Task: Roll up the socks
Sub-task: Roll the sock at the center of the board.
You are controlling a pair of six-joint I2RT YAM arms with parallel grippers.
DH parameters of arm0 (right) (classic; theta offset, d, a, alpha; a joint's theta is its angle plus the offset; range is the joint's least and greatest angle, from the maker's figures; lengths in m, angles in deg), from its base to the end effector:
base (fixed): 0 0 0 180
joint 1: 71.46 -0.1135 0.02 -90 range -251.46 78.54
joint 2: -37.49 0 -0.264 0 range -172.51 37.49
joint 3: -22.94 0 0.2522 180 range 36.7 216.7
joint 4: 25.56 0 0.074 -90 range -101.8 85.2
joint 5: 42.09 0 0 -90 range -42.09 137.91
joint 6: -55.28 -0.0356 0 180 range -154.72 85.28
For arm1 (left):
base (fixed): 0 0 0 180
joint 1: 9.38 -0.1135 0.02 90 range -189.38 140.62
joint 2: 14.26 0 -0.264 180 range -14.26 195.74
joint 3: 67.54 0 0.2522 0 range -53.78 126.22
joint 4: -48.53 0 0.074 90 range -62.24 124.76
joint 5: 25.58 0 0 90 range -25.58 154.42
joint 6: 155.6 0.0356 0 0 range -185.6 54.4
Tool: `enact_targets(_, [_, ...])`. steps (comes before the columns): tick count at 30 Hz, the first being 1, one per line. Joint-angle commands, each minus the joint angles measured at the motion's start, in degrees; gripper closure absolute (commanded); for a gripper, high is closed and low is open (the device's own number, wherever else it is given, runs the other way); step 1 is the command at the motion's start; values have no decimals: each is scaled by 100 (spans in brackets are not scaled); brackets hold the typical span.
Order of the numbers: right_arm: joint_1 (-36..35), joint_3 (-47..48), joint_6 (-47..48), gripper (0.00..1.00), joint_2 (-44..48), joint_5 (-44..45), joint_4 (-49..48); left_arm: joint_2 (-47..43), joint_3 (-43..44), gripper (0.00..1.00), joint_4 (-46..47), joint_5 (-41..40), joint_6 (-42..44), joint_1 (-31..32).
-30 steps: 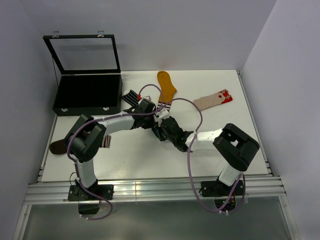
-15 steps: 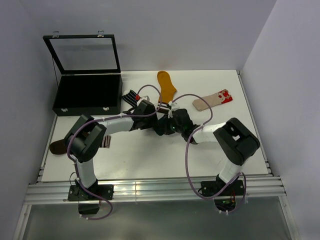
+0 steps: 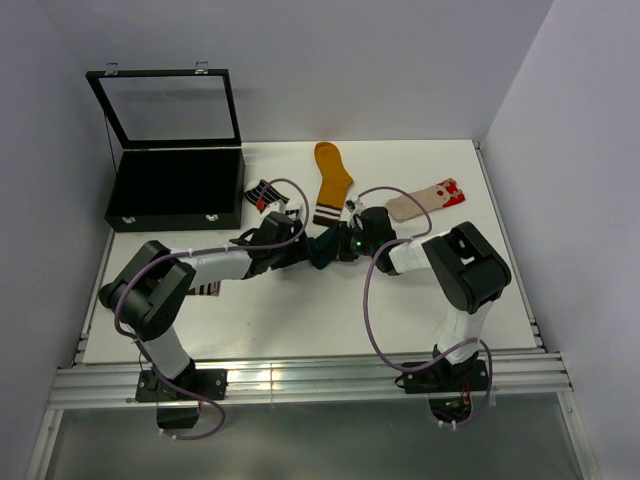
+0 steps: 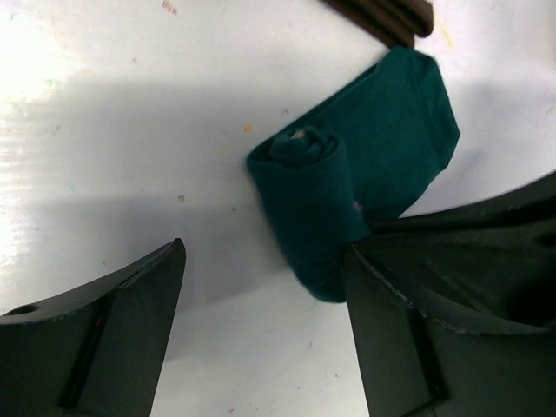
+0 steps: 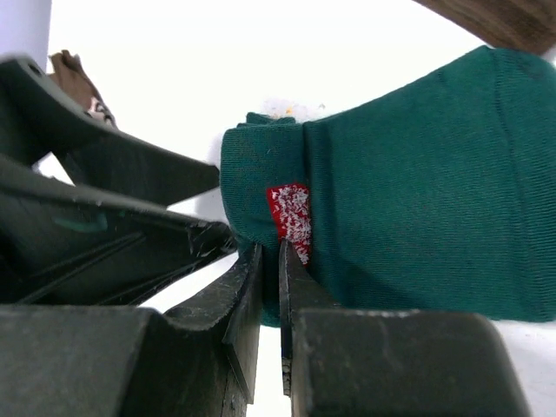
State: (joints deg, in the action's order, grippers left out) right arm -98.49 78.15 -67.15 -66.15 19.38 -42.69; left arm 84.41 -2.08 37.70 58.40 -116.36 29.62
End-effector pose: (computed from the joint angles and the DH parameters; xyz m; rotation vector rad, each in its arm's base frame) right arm 0.2947 0.1695 0.1267 -0.2140 2.2483 1.1171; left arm 0.2739 -0.2170 0.1603 -0.3026 2.4096 -0.6360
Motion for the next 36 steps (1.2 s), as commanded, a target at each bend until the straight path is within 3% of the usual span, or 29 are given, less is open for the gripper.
enact_targets(1, [162,91,-176,90,-289,-161,426,-261,-327,22,628,198,-179,-59])
enact_targets(12, [277,302,-194,90,-570,-372,699,-261,-758,25,1841,392,-461,-279])
enact_targets(19, [303,381,-194,89,-667,-425,734,125,-521,30,1921,523,-496,-393])
enact_targets(26, [303,416,-150,88,-658,-363,804,547,-345,42,1667,549,-426,-394])
enact_targets(32, [303,452,-36,86,-597,-276,936,794,-152,48,1473,549,-408,-394])
enact_targets(36, [294,417,122,81,-421,-56,1059,917,41,62,1140,549,-417,-394])
